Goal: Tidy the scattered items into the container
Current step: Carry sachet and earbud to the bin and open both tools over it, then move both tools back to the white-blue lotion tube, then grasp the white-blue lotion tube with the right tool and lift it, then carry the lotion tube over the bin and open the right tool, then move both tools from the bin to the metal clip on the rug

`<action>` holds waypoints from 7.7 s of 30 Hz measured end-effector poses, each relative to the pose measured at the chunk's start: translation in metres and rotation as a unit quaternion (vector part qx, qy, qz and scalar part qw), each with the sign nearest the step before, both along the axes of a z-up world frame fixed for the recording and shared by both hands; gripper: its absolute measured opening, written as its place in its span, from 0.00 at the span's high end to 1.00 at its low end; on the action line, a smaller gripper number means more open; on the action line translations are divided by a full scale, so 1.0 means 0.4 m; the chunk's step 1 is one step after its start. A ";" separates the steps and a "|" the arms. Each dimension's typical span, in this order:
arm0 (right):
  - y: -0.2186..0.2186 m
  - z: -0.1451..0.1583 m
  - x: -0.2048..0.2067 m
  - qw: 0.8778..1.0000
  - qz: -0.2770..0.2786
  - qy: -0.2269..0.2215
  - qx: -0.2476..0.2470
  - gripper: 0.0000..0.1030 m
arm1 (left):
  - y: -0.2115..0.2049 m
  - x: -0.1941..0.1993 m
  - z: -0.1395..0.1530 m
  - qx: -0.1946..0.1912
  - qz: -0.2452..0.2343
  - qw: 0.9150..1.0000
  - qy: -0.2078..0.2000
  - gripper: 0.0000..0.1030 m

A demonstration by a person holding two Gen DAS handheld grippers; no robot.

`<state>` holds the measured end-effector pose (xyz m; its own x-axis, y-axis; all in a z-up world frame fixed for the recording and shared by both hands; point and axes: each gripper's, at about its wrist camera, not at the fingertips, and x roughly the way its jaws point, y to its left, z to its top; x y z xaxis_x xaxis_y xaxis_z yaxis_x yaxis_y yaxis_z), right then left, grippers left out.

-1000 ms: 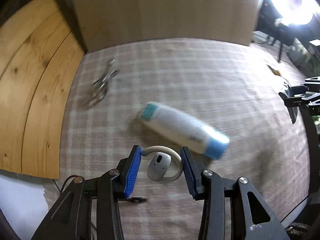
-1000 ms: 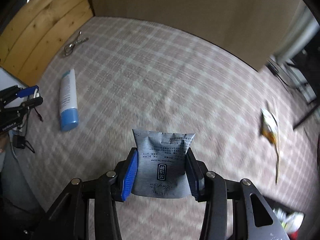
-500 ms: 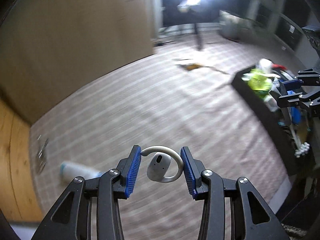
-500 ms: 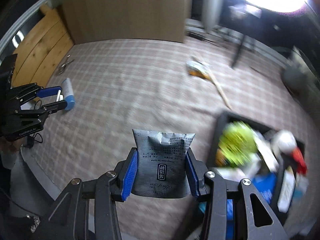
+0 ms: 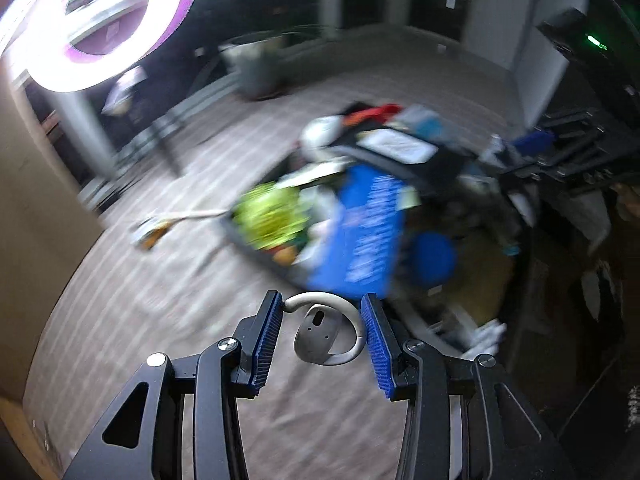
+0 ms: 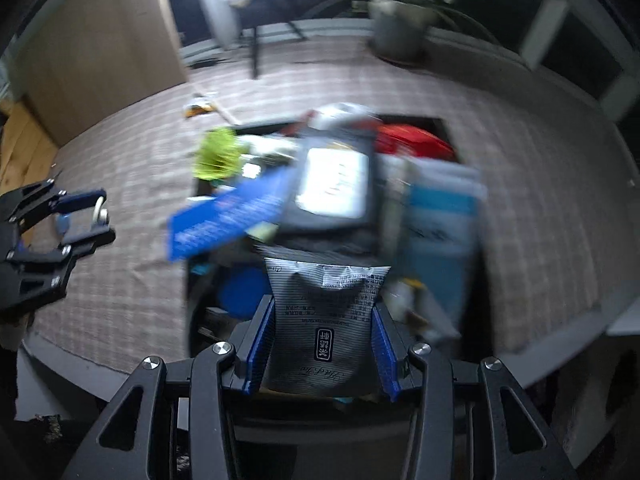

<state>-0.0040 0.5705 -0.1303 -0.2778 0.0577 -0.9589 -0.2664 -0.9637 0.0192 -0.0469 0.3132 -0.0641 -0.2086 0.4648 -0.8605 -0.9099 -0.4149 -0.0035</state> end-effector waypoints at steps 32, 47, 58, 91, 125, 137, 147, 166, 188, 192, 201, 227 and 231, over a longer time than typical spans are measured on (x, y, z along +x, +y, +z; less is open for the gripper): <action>0.261 -0.124 0.120 0.997 -0.058 -0.047 -0.007 0.47 | 0.312 0.181 -0.089 -0.047 -0.079 0.995 -0.025 0.43; 0.074 -0.025 -0.004 1.000 0.007 0.001 -0.007 0.47 | 0.007 0.012 -0.054 -0.040 0.063 0.997 -0.027 0.43; -0.331 -0.005 -0.258 0.988 0.153 0.020 -0.031 0.47 | -0.487 -0.158 -0.067 -0.035 0.258 0.965 -0.037 0.43; -1.235 -0.358 -0.785 0.920 0.317 -0.110 -0.204 0.55 | -1.156 -0.463 -0.343 0.074 0.521 0.830 -0.182 0.38; -1.162 -0.311 -0.674 0.913 0.305 -0.079 -0.261 0.68 | -0.899 -0.441 -0.241 0.087 0.436 0.886 -0.133 0.49; -0.774 -0.163 -0.563 0.937 0.217 -0.008 -0.275 0.68 | -0.509 -0.303 -0.097 0.092 0.312 0.940 -0.099 0.49; -0.367 -0.067 -0.366 0.955 0.104 0.042 -0.275 0.68 | -0.141 -0.120 -0.019 0.099 0.180 0.974 -0.093 0.49; 0.274 -0.064 0.105 0.961 -0.111 0.082 -0.240 0.68 | 0.526 0.310 -0.030 0.042 -0.083 0.989 -0.115 0.49; 0.425 -0.164 0.133 0.972 -0.141 0.033 -0.185 0.61 | 0.569 0.278 -0.061 0.014 -0.051 0.994 -0.096 0.48; 0.420 -0.168 0.131 0.972 -0.146 0.026 -0.179 0.60 | 0.533 0.256 -0.050 0.017 -0.043 0.995 -0.087 0.48; 0.388 -0.118 0.105 0.978 -0.137 0.041 -0.152 0.59 | 0.397 0.175 -0.029 0.025 0.000 0.996 -0.081 0.48; -0.199 -0.015 -0.309 0.985 0.088 0.055 -0.138 0.54 | -0.465 -0.288 -0.069 -0.013 0.290 0.957 -0.031 0.46; -0.345 -0.025 -0.383 0.980 0.128 0.046 -0.148 0.54 | -0.636 -0.360 -0.090 -0.028 0.327 0.944 -0.023 0.39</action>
<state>-0.1572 0.4327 -0.1404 -0.3336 -0.3013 -0.8933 -0.0007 -0.9475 0.3199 -0.1907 0.0589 -0.1003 -0.3967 0.2041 -0.8950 -0.4590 -0.8884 0.0009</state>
